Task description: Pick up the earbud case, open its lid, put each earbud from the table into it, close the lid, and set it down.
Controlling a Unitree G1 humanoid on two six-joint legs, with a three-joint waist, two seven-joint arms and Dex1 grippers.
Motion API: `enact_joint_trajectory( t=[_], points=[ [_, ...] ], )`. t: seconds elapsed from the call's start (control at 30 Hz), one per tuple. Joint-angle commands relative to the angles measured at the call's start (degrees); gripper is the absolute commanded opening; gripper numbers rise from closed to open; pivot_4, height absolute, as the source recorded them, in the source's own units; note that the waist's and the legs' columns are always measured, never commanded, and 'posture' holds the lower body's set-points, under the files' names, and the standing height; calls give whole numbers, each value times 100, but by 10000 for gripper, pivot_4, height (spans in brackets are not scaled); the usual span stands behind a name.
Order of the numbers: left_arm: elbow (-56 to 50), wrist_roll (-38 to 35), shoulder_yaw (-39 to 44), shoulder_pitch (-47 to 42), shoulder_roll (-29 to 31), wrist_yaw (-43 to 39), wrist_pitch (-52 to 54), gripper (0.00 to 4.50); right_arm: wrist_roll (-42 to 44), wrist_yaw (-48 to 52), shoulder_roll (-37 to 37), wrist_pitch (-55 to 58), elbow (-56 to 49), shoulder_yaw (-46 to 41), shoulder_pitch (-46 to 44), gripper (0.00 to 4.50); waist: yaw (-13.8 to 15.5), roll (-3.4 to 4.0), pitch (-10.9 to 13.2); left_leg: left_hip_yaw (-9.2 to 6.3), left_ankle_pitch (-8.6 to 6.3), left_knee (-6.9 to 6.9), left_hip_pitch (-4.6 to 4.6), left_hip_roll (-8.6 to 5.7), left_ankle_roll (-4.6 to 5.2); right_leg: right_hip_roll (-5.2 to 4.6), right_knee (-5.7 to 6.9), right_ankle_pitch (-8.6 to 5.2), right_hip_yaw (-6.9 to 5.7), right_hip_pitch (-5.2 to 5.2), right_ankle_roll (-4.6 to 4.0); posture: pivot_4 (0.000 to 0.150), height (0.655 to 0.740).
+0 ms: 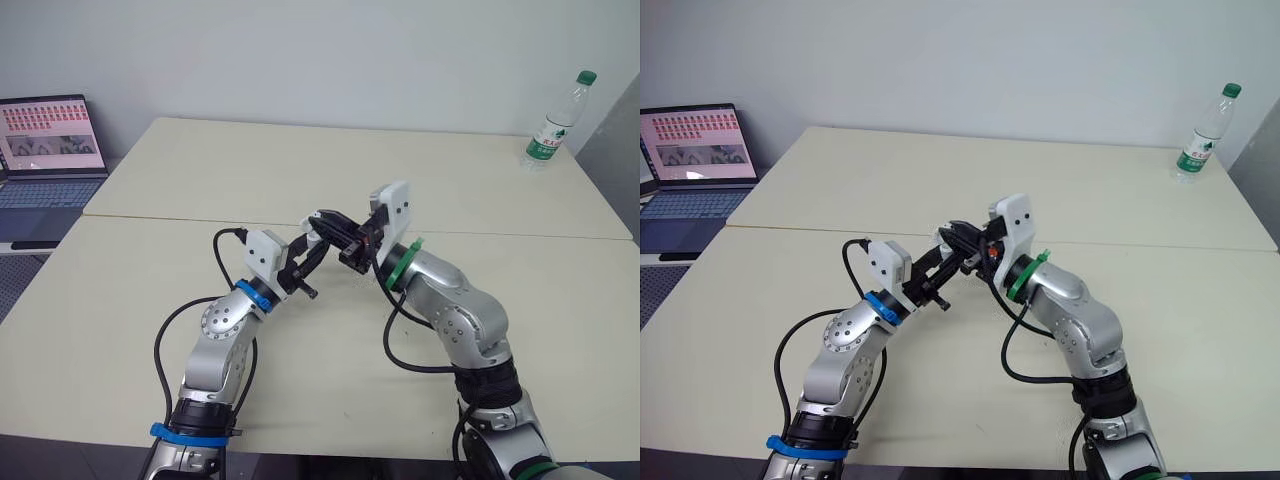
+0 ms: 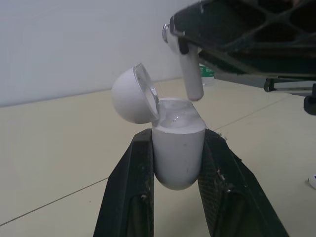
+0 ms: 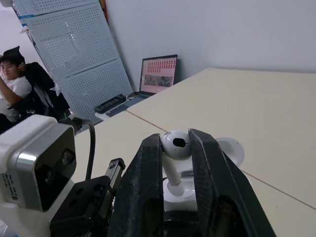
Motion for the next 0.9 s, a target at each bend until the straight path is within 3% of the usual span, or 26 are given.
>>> enact_joint_trajectory(
  t=[0.03,0.77,0.9],
  points=[
    [-316,-78,15,-59,-50,34,-48,8123,-69,66,30,-241,-23,65,-108,4190,0,0,0,1,0,0,0,0,0,0,0,0,0,0,0,1500,7400],
    [-562,-180,49,106,-48,-31,-23,8123,-355,205,-269,-496,-37,278,360,4190,1,0,0,1,0,-3,-1,0,0,0,-3,0,1,-1,0,1500,7400],
    [-564,-196,36,113,-46,-47,-20,8123,-352,215,-342,-489,-89,267,418,18148,0,0,0,2,0,-3,0,0,0,0,-3,0,1,-1,0,1500,7400]
  ],
)
